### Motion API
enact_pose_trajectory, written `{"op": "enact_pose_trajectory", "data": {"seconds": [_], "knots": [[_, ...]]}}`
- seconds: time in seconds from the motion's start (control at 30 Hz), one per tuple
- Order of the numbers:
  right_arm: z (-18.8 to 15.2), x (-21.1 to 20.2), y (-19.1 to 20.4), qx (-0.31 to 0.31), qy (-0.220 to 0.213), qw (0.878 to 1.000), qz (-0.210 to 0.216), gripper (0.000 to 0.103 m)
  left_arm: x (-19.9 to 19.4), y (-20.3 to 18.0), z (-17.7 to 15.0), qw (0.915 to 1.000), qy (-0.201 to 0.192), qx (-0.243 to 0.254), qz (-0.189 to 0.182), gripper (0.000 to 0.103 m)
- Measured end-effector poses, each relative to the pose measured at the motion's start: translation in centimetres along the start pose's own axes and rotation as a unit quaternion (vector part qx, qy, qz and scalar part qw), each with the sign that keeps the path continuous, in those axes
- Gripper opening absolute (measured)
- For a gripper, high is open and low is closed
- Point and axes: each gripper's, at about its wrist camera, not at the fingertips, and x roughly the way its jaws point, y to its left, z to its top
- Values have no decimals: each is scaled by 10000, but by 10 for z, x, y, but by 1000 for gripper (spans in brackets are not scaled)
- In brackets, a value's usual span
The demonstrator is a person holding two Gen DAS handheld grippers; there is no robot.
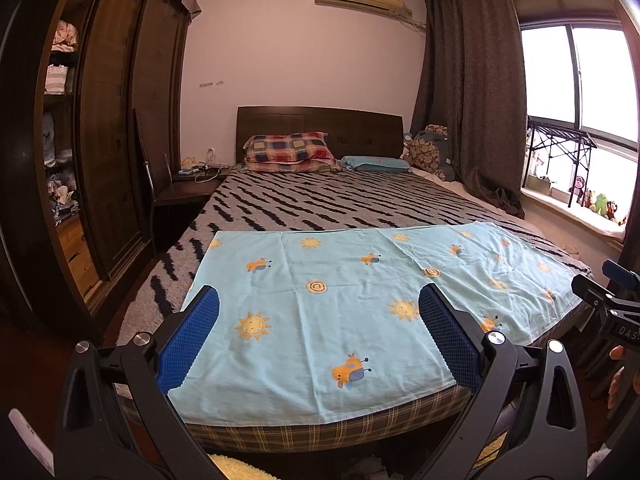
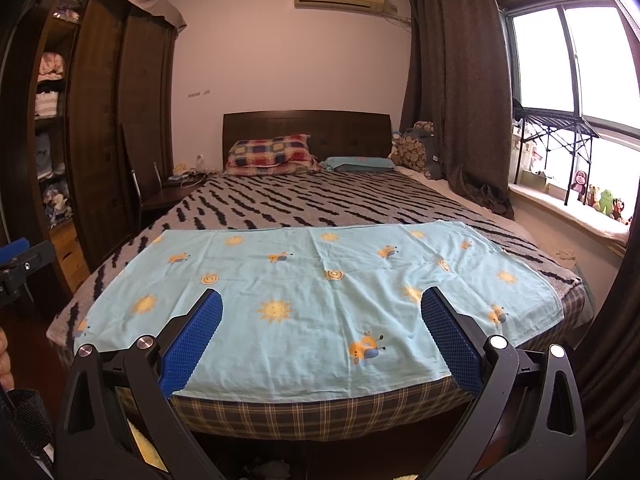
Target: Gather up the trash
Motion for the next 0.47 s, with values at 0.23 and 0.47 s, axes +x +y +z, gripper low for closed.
{"op": "enact_pose_trajectory", "data": {"seconds": [0.23,0.47], "knots": [[0,0,1,2,2,10000,-5,100,1,0,-2,9999,55,-43,-91,95],[0,0,0,0,0,10000,-4,100,2,5,-3,9998,100,-158,-45,95]]}}
